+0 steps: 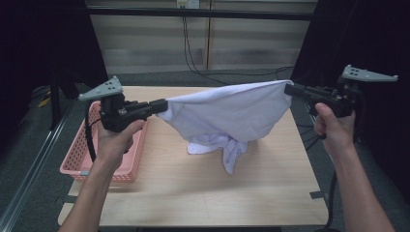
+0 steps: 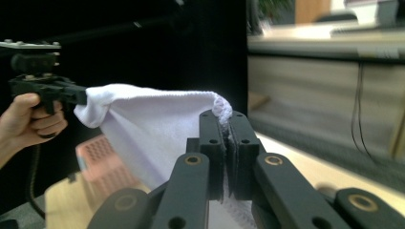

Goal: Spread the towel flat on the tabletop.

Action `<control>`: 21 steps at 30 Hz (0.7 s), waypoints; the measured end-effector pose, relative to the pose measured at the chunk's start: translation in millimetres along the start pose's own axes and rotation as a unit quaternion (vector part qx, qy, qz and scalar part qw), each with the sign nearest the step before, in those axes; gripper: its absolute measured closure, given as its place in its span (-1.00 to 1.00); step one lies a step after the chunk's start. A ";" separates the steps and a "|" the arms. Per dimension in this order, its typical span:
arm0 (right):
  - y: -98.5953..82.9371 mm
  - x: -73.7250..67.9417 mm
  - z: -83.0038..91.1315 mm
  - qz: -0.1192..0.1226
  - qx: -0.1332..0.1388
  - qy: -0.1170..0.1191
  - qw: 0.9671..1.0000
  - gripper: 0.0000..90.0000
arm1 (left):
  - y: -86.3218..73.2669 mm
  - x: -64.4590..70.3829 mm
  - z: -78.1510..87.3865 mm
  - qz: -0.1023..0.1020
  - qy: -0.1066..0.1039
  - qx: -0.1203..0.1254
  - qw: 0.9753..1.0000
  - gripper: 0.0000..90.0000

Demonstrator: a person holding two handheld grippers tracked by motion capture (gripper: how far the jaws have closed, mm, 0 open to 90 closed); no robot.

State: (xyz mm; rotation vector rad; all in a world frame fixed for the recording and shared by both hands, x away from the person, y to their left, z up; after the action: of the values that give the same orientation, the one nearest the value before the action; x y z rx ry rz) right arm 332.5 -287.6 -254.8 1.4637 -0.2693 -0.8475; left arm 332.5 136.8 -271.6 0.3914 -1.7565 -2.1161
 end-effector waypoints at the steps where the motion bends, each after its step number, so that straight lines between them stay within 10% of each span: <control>1: -1.0 -7.4 4.6 0.005 -0.003 0.004 1.000 0.93 | -0.5 4.0 2.0 -0.014 0.005 -0.009 1.000 0.96; 3: -16.4 -14.5 9.8 0.008 -0.023 0.004 1.000 0.93 | -6.6 9.9 3.9 -0.020 0.004 -0.022 1.000 0.96; 10: -121.7 -21.2 31.3 -0.030 -0.092 0.025 0.995 0.93 | -113.3 46.9 9.3 0.045 -0.050 -0.073 0.995 0.96; 15: -196.2 -31.5 49.4 -0.075 -0.148 0.036 0.986 0.93 | -168.0 77.1 22.0 0.083 -0.079 -0.111 0.987 0.95; 21: -243.0 -56.5 77.4 -0.082 -0.195 0.044 0.976 0.67 | -205.1 106.5 40.3 0.114 -0.114 -0.144 0.976 0.93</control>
State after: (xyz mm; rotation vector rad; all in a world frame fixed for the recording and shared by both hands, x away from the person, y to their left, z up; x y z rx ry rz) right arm 162.2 -282.4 -452.8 1.1608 0.0859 -0.9070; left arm 199.4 158.1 -463.6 -0.1312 -1.4891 -2.2685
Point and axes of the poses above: each handheld gripper's, and its own axes: z roughly backward along the jaws, y roughly out of its top, x roughly to its right, the point moved 5 cm from there along -z, roughly forward along the jaws, and after that the axes turned 9 degrees about -z, right-handed, at the moved point
